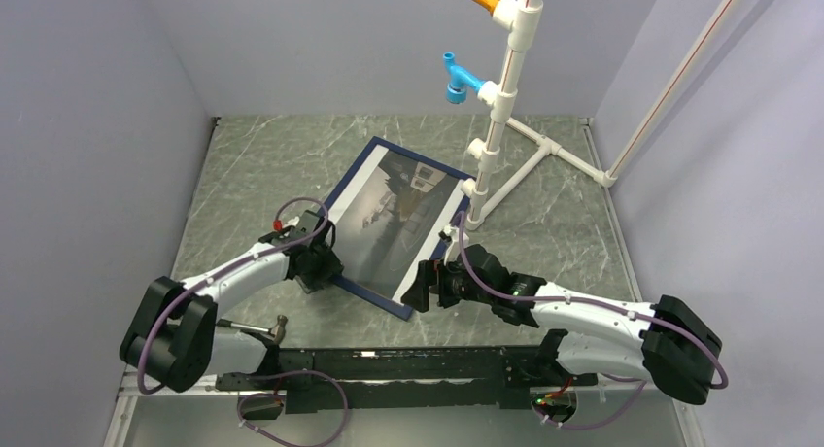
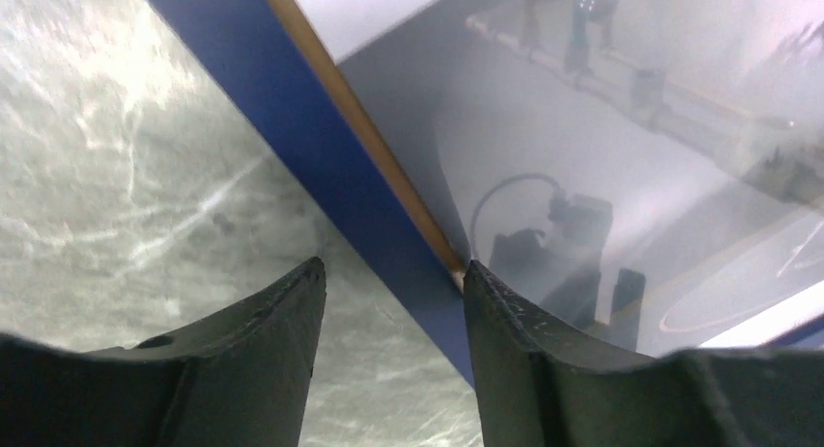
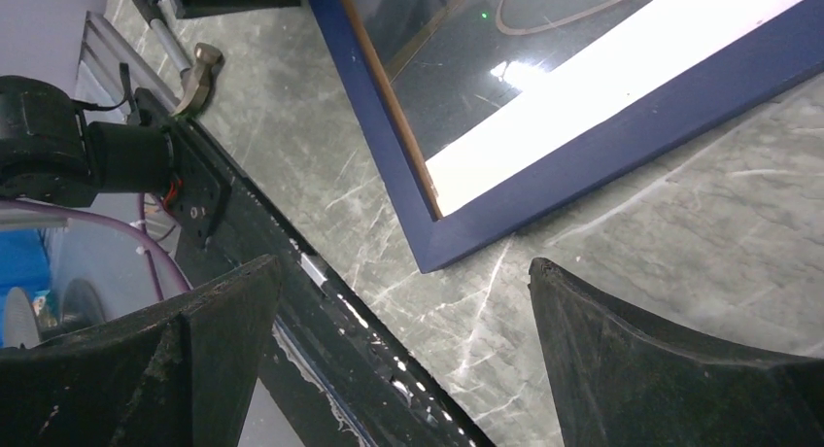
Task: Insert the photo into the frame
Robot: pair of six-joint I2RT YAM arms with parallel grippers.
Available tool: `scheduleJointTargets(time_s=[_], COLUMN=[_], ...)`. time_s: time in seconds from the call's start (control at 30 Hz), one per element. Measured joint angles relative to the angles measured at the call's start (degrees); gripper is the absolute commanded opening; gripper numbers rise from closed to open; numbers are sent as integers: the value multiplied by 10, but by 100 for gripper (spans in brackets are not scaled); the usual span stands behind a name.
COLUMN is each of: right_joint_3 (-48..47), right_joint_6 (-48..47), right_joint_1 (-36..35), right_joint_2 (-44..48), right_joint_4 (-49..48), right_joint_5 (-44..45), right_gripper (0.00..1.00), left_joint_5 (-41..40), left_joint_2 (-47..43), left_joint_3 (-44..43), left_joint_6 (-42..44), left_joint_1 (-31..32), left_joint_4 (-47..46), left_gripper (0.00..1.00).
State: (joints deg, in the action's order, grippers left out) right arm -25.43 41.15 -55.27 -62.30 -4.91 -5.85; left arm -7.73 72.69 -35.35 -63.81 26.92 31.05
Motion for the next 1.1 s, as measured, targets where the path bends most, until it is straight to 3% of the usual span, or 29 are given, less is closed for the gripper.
scheduleJointTargets(time_s=[0.33, 0.77, 0.87, 1.1], right_joint_3=[0, -13, -21, -28], right_joint_6=[-12, -53, -63, -74], right_joint_1=[41, 81, 83, 97], right_joint_2=[40, 31, 27, 15], right_joint_4=[39, 84, 90, 99], right_joint_5=[9, 10, 14, 16], right_gripper=[100, 100, 100, 100], left_joint_5=[-17, -1, 17, 27], left_joint_2=[88, 211, 239, 278], left_joint_3=[-79, -205, -239, -309], left_joint_6=[67, 288, 329, 375], left_joint_1=[-111, -287, -325, -338], left_joint_4=[-9, 4, 14, 58], left_gripper=[0, 1, 15, 88])
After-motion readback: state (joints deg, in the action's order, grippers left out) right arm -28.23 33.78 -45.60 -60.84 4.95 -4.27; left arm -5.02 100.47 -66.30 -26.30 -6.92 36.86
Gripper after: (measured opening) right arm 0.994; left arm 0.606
